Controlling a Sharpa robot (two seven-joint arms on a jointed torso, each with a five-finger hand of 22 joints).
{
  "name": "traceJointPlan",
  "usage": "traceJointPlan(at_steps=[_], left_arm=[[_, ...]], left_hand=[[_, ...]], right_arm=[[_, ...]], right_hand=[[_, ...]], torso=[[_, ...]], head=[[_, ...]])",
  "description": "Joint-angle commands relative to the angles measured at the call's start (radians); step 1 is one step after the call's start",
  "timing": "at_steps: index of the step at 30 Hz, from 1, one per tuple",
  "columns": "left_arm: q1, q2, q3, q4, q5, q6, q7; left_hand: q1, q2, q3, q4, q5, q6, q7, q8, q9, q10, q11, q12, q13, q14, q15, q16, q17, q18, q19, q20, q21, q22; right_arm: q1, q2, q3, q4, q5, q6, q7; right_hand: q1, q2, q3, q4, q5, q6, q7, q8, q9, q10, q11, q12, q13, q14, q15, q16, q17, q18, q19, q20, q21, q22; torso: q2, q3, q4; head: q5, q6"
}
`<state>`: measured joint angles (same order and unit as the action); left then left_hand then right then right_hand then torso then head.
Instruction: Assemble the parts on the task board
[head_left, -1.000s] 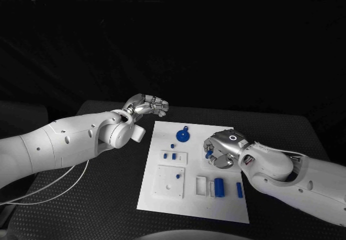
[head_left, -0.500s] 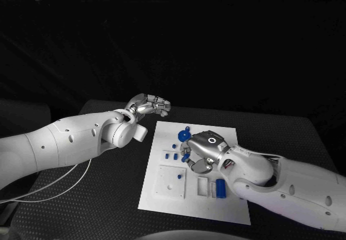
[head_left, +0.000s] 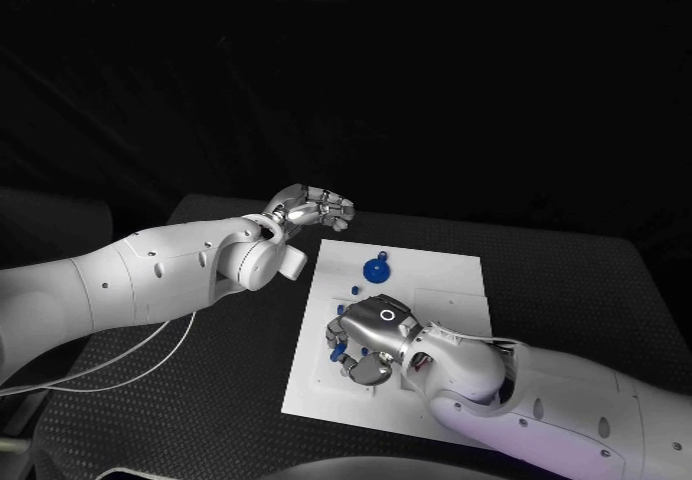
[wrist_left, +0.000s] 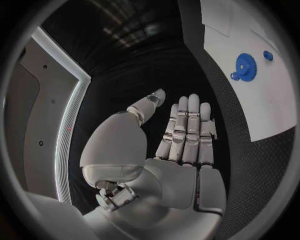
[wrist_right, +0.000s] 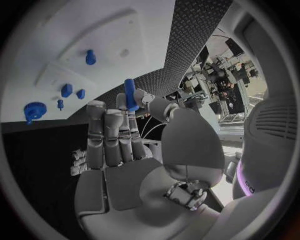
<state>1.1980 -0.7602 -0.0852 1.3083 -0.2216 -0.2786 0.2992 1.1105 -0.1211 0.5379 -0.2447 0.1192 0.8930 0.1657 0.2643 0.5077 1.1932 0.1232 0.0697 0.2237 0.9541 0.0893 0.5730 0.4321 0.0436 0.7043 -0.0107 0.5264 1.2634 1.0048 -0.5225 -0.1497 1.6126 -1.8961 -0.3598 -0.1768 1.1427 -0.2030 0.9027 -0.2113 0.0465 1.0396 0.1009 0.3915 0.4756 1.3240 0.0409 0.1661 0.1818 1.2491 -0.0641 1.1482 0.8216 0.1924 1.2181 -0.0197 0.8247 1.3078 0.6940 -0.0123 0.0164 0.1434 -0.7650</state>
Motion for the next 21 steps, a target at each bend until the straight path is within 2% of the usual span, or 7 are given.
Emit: traceJointPlan(at_steps=[1,4,12,16,21], left_arm=[[0.003,0.005,0.001,0.001,0.007,0.008,0.01],[0.004,0.006,0.001,0.001,0.008,0.008,0.01],[0.005,0.007,0.001,0.001,0.008,0.01,0.009],[0.005,0.007,0.001,0.001,0.008,0.01,0.009],[0.005,0.005,0.001,0.002,0.008,0.01,0.009]], left_hand=[[0.0,-0.004,-0.004,0.004,0.001,-0.009,0.0,0.006,-0.002,-0.005,-0.002,0.001,-0.001,0.007,0.003,-0.006,0.002,-0.005,0.001,0.004,-0.007,0.002],[0.0,-0.004,-0.004,0.004,0.001,-0.009,0.0,0.006,-0.002,-0.005,-0.002,0.001,-0.001,0.007,0.004,-0.006,0.002,-0.005,0.001,0.004,-0.007,0.002],[0.0,-0.004,-0.003,0.005,0.001,-0.009,0.0,0.006,-0.002,-0.005,-0.002,0.001,-0.001,0.007,0.004,-0.007,0.003,-0.005,0.001,0.004,-0.008,0.002],[0.0,-0.004,-0.003,0.005,0.001,-0.009,0.0,0.006,-0.002,-0.005,-0.002,0.001,-0.001,0.007,0.004,-0.008,0.004,-0.005,0.001,0.004,-0.008,0.002],[0.0,-0.004,-0.003,0.005,0.001,-0.009,0.0,0.006,-0.002,-0.005,-0.002,0.001,-0.001,0.007,0.004,-0.008,0.004,-0.005,0.001,0.004,-0.008,0.002]], right_arm=[[-0.01,0.008,-0.009,-0.017,-0.013,0.018,0.023],[-0.015,0.012,-0.017,-0.026,-0.014,0.028,0.026],[-0.015,0.014,-0.02,-0.036,-0.025,0.055,0.024],[-0.016,0.017,-0.026,-0.048,-0.034,0.075,0.023],[-0.018,0.016,-0.032,-0.052,-0.066,0.066,0.012]], right_hand=[[0.001,0.009,0.007,0.001,0.002,0.004,0.001,0.001,0.001,0.004,-0.001,0.005,-0.001,-0.001,-0.007,0.004,0.001,0.069,0.004,-0.003,0.003,0.018],[0.0,0.01,0.007,0.0,0.002,0.004,0.001,0.001,0.001,0.003,-0.001,0.005,-0.001,-0.001,-0.007,0.004,0.001,0.069,0.004,-0.003,0.003,0.018],[-0.001,0.012,0.006,-0.003,0.002,0.004,0.001,0.0,0.001,0.003,-0.001,0.004,0.0,0.0,-0.007,0.003,0.001,0.069,0.003,-0.003,0.004,0.018],[-0.003,0.014,0.005,-0.006,0.002,0.003,0.001,0.0,0.001,0.003,0.0,0.003,0.0,-0.001,-0.007,0.003,0.001,0.069,0.003,-0.003,0.004,0.019],[-0.009,0.022,0.002,-0.018,0.002,0.003,0.001,-0.001,0.002,0.003,0.0,0.002,0.002,-0.001,-0.007,0.002,0.002,0.069,0.001,-0.003,0.005,0.019]], torso=[[0.0,-0.0004,0.0002],[0.0,-0.0003,0.0],[0.0,0.0016,-0.0021],[0.0,0.0023,-0.0021],[0.001,0.0026,-0.0024]], head=[[0.01,-0.005],[0.015,-0.007],[0.02,-0.014],[0.021,-0.015],[0.024,-0.017]])
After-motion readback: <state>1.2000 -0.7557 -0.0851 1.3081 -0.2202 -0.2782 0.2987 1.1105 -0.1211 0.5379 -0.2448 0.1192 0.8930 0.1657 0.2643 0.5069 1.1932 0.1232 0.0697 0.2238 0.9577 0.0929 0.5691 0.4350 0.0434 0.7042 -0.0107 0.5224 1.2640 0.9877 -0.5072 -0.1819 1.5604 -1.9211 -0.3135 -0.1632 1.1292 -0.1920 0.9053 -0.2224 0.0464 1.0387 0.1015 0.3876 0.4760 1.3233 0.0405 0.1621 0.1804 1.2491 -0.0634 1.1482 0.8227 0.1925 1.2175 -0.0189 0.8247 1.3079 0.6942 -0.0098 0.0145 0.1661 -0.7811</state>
